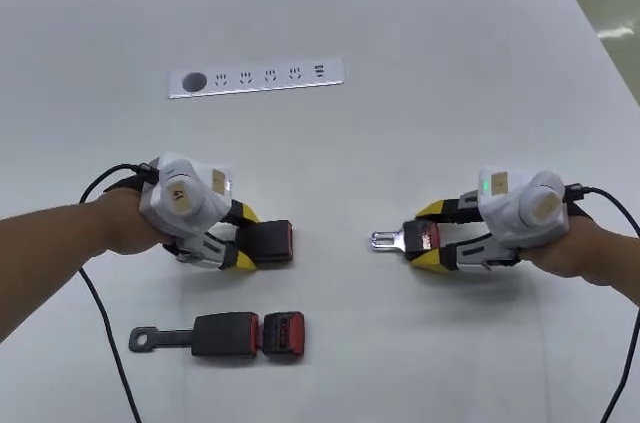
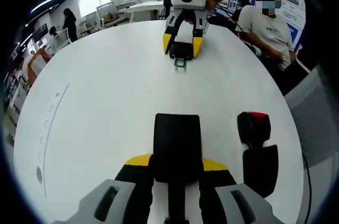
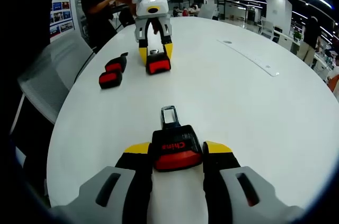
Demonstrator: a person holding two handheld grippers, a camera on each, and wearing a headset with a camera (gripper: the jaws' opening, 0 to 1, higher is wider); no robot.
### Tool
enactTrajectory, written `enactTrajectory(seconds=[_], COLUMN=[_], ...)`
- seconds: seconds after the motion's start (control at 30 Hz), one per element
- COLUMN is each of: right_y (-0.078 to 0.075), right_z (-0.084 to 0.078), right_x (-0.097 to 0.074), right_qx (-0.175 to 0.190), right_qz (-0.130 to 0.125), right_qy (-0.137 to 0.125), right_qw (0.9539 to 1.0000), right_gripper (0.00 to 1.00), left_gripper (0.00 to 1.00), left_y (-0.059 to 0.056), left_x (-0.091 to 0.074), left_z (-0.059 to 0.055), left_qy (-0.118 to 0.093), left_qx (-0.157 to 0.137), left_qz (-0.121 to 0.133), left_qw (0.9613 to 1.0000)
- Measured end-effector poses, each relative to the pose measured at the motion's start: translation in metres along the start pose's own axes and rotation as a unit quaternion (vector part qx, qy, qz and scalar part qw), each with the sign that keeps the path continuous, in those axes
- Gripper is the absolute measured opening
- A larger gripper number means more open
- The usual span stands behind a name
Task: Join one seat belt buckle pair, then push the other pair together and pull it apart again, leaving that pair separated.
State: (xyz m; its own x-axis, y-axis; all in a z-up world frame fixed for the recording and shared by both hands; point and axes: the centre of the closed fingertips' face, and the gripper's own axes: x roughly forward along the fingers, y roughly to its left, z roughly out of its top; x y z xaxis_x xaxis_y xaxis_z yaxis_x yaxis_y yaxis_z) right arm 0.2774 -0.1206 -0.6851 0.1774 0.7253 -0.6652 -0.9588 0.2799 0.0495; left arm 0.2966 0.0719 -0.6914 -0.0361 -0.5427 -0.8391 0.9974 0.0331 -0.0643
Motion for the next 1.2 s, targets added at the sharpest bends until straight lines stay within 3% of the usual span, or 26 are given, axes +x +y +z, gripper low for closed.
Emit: enactTrajectory(seconds=[0.2, 0.3, 0.4, 0.43, 0.5, 0.57, 0.7, 0.77, 0.83, 0.9, 0.97, 1.03, 1.13, 1.17, 1.2], right_y=[0.002, 0.004, 0.000, -0.004, -0.007, -0.009, -0.011, -0.018, -0.022, -0.019, -0.018, -0.016, -0.013, -0.013, -0.013], right_z=[0.002, 0.003, -0.001, -0.003, -0.002, 0.001, -0.003, -0.004, 0.004, 0.012, 0.016, 0.022, 0.032, 0.039, 0.043], right_x=[-0.001, -0.002, -0.002, -0.003, -0.004, -0.007, -0.013, -0.017, -0.021, -0.026, -0.029, -0.030, -0.034, -0.039, -0.041], right_qx=[0.000, -0.006, -0.003, 0.030, 0.071, 0.078, 0.090, 0.127, 0.134, 0.153, 0.166, 0.164, 0.169, 0.173, 0.180], right_qz=[-0.001, -0.002, -0.014, -0.033, -0.051, -0.065, -0.101, -0.140, -0.174, -0.205, -0.230, -0.239, -0.253, -0.271, -0.279], right_qy=[0.006, 0.018, 0.025, 0.026, 0.014, -0.007, -0.014, -0.020, -0.046, -0.067, -0.069, -0.075, -0.079, -0.090, -0.098], right_qw=[1.0000, 0.9998, 0.9996, 0.9987, 0.9961, 0.9948, 0.9907, 0.9818, 0.9745, 0.9644, 0.9564, 0.9543, 0.9494, 0.9426, 0.9381], right_gripper=[0.35, 0.36, 0.36, 0.38, 0.52, 0.63, 0.68, 0.74, 0.76, 0.77, 0.80, 0.80, 0.82, 0.83, 0.84], left_gripper=[0.34, 0.40, 0.48, 0.53, 0.65, 0.77, 0.85, 0.91, 0.94, 0.96, 0.99, 1.00, 1.00, 1.00, 1.00], left_y=[-0.001, -0.005, -0.009, -0.009, -0.010, -0.011, -0.010, -0.010, -0.009, -0.010, -0.013, -0.013, -0.009, -0.011, -0.011], left_x=[-0.001, -0.001, -0.001, -0.002, -0.003, -0.006, -0.012, -0.017, -0.019, -0.026, -0.036, -0.043, -0.051, -0.060, -0.063], left_z=[0.002, 0.000, 0.001, 0.001, 0.001, 0.003, 0.006, 0.013, 0.007, 0.009, 0.012, 0.011, 0.009, 0.014, 0.013], left_qy=[0.002, 0.010, 0.006, 0.009, 0.012, 0.000, -0.025, -0.050, -0.057, -0.069, -0.079, -0.084, -0.102, -0.119, -0.128], left_qx=[-0.011, 0.000, -0.027, -0.036, -0.058, -0.073, -0.113, -0.135, -0.155, -0.175, -0.193, -0.202, -0.225, -0.243, -0.247], left_qz=[0.002, -0.008, -0.012, -0.008, -0.004, 0.001, 0.019, 0.033, 0.045, 0.059, 0.068, 0.082, 0.108, 0.119, 0.129], left_qw=[0.9999, 0.9999, 0.9995, 0.9993, 0.9983, 0.9974, 0.9931, 0.9890, 0.9852, 0.9803, 0.9756, 0.9722, 0.9630, 0.9554, 0.9520])
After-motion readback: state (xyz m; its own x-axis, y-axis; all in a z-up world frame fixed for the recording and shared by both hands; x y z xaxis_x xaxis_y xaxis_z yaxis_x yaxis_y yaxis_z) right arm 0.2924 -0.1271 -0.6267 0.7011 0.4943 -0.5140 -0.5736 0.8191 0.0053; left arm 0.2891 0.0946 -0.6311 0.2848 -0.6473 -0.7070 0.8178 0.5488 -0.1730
